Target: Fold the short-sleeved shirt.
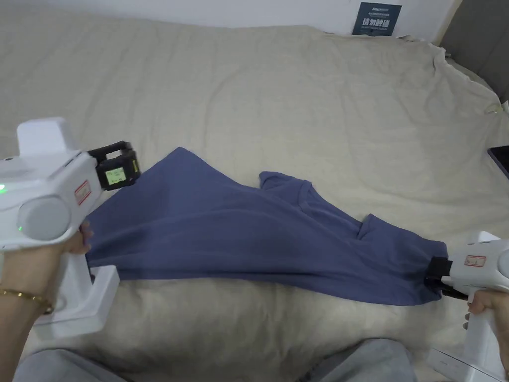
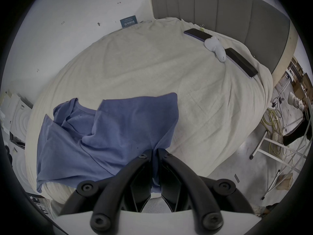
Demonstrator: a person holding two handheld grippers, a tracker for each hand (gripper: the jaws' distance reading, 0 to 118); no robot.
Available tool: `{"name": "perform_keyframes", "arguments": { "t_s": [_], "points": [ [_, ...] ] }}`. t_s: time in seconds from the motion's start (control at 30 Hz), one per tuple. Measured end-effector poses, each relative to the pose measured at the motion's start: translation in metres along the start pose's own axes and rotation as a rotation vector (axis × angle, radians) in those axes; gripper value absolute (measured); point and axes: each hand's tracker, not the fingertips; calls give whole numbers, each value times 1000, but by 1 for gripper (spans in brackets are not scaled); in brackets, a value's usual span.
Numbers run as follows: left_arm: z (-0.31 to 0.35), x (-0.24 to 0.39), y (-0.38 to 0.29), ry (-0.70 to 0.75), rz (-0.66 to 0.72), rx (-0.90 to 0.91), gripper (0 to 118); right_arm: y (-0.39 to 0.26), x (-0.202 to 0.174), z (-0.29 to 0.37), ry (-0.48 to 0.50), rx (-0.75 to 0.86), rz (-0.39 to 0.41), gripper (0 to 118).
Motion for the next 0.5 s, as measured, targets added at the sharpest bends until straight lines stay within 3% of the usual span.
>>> {"name": "perform_keyframes", "arguments": {
  "t_s": [0.5],
  "points": [
    [-208,80,52,-145,-270,-440,118,22,-3,8,77,17,32,5]
  ]
}}
